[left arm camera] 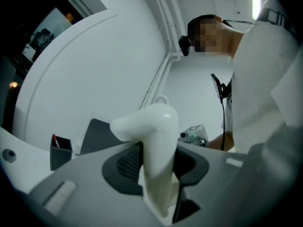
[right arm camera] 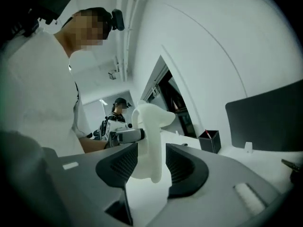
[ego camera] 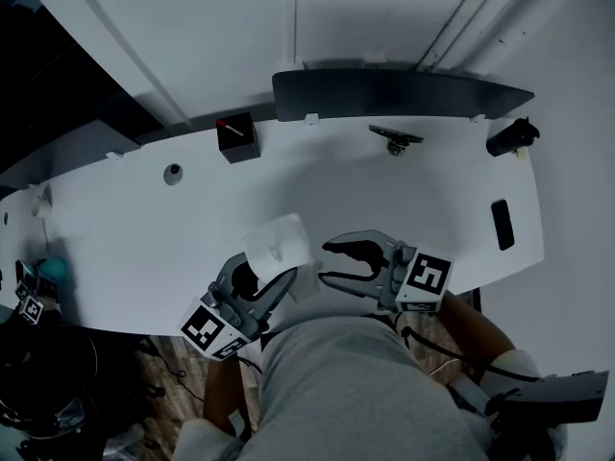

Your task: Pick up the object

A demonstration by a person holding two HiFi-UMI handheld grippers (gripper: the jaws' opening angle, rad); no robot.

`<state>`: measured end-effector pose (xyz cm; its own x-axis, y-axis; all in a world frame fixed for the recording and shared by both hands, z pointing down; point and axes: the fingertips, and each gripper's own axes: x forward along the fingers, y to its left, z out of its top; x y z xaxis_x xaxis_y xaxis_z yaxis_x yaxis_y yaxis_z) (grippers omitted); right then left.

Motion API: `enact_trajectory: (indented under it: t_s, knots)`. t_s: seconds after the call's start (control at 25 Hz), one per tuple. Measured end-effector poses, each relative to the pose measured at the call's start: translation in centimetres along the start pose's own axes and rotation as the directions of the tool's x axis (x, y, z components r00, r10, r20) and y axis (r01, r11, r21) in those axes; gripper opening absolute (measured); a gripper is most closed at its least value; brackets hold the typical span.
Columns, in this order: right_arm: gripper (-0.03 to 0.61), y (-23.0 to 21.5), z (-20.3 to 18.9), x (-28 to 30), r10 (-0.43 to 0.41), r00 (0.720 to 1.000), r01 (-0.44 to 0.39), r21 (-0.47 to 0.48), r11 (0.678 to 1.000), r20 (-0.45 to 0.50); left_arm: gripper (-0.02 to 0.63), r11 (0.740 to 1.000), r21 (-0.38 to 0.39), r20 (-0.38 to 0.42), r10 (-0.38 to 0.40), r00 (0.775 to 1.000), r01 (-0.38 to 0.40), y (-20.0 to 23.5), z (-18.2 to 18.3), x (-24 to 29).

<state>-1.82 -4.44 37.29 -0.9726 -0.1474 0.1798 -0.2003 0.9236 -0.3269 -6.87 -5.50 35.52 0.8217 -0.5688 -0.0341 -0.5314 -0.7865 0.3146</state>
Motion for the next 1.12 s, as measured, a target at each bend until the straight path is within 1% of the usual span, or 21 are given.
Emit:
enact_trajectory:
  t_s: [0.08,0.2,0.28,0.44,0.52,0.6,0.72,0.84,1.0,1.12]
  knots:
    - [0.189,0.2,-0.3,0.7,0.012,1.0,-0.013,-0.03,0.999,-0.015,0.149,1.0,0.012,-0.006,-0.018,1.0,0.018,-0.5,0.0,0.1]
    - [0.189,0.0,-0.3,1.6,0.014,1.0,-0.014,-0.019,1.0,-0.022,0.149,0.999,0.025,-0.01,-0.041,0.999,0.041,-1.1,0.1,0.1]
    - [0.19,0.2,-0.2,2.0,0.029,0.999,-0.03,-0.026,0.999,-0.024,0.149,0.998,0.032,-0.011,-0.046,0.999,0.046,-1.5,0.1,0.1]
    - [0.185,1.0,-0.4,2.9,0.07,0.995,-0.078,-0.117,0.99,-0.071,0.149,0.998,0.033,-0.022,-0.062,0.998,0.063,-2.0,0.0,-0.1]
    - [0.156,1.6,-0.5,3.4,0.087,0.992,-0.1,-0.157,0.983,-0.087,0.149,0.997,0.024,-0.03,-0.074,0.997,0.074,-2.4,-0.1,0.0]
    - [0.152,1.9,-0.4,3.6,0.092,0.992,-0.106,-0.179,0.978,-0.086,0.149,0.997,0.026,-0.028,-0.075,0.997,0.075,-2.4,-0.1,0.1]
    - [0.146,2.1,-0.5,3.4,0.095,0.991,-0.11,-0.181,0.977,-0.09,0.149,0.996,0.031,-0.016,-0.079,0.997,0.08,-2.5,-0.1,-0.1]
    - [0.144,2.3,-0.7,3.5,0.09,0.991,-0.106,-0.175,0.979,-0.097,0.149,0.996,0.018,-0.013,-0.09,0.996,0.09,-2.8,-0.3,-0.3]
    - [0.144,3.2,-1.2,3.7,0.067,0.993,-0.083,-0.161,0.984,-0.102,0.149,0.994,0.007,-0.023,-0.111,0.994,0.111,-3.2,-0.8,-1.2]
    - [0.144,4.1,-1.8,3.8,0.041,0.994,-0.056,-0.143,0.988,-0.104,0.149,0.99,-0.005,-0.02,-0.142,0.99,0.141,-3.8,-1.2,-1.9]
